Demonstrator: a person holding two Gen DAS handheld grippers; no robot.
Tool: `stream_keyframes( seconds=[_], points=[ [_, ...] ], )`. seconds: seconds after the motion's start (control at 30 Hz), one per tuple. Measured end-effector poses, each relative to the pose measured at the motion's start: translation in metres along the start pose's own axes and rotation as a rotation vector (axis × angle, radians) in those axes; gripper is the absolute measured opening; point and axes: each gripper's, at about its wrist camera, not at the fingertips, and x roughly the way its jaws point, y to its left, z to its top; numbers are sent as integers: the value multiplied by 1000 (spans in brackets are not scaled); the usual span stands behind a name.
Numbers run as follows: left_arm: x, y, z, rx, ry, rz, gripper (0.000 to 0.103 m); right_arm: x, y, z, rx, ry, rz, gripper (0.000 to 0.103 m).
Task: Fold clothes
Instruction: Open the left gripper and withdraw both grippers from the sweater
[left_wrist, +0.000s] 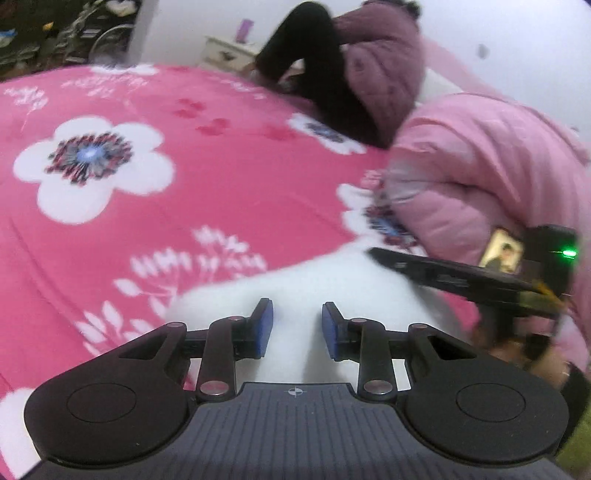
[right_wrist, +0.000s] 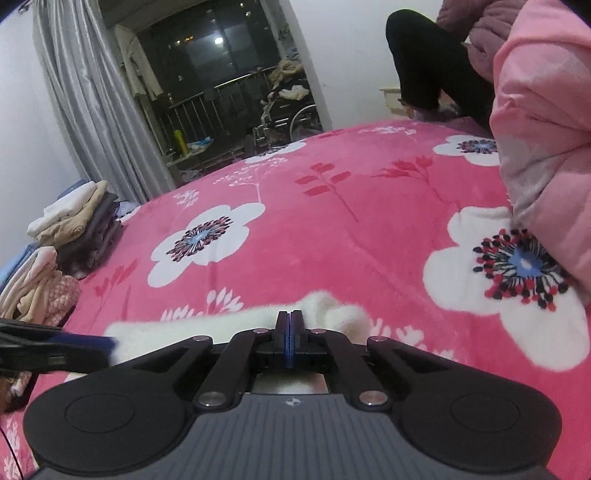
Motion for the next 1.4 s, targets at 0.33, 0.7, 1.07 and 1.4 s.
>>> stream_keyframes(
  seconds=[0.33,0.7,1.07,1.4],
  points=[
    [1,-17,-8,36,-23,50,31,1,-6,-1,33,-13,39,0],
    [0,-18,-11,29,-30,71,31,-12,3,9,19,-39,-15,6],
    [-23,-43,-8,76,-89,89,31,-3,0,4,8,-24,-47,7],
    [-20,-87,-31,216,-8,-4,31,-3,-4,3,30,-26,-40,7]
  ],
)
